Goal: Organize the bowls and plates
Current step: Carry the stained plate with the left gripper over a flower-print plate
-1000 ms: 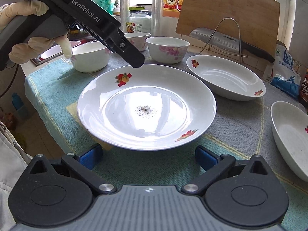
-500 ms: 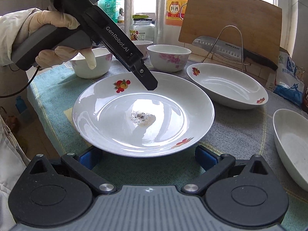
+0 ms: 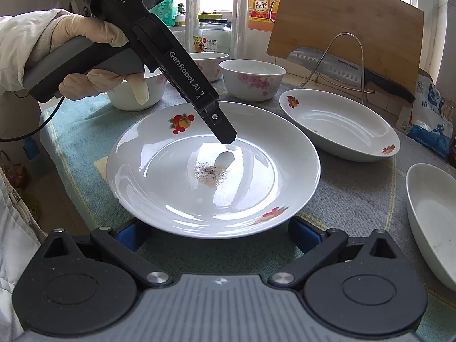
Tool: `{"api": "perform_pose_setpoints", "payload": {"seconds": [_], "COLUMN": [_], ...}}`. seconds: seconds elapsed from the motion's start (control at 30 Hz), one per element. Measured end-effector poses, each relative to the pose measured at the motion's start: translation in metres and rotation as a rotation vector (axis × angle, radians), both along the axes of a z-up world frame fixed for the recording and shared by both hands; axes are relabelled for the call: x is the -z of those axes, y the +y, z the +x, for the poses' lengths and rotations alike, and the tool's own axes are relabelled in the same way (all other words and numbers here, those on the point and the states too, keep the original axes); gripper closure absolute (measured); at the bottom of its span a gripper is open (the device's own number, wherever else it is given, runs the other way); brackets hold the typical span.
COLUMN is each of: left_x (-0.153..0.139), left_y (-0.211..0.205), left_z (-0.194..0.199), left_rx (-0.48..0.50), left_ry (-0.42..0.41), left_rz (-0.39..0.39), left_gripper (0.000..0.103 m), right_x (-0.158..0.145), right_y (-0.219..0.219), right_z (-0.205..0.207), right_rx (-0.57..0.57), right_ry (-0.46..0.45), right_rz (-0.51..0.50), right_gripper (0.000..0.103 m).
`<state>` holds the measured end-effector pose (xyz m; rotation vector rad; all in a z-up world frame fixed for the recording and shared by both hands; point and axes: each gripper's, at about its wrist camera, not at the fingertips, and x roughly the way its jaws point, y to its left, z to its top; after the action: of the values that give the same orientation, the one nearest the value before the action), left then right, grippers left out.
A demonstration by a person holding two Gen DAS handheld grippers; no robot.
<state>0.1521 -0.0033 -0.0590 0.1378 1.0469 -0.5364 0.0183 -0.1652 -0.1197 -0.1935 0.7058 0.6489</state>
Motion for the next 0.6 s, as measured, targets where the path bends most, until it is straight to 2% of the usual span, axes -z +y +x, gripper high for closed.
{"api": "perform_pose_setpoints", "payload": {"seconds": [0.6], "left_x": [0.002], "left_y": [-0.007], "left_z": [0.013], "left_rx": [0.065], "left_ry": [0.031], "left_rz": [0.021], "left_gripper": [0.047], "right_x": [-0.001], "right_y": [0.006], "right_z": [0.003], "right_rx": [-0.024], "right_ry": [0.001], "right_rz": [-0.012], "right_gripper": [0.0]}}
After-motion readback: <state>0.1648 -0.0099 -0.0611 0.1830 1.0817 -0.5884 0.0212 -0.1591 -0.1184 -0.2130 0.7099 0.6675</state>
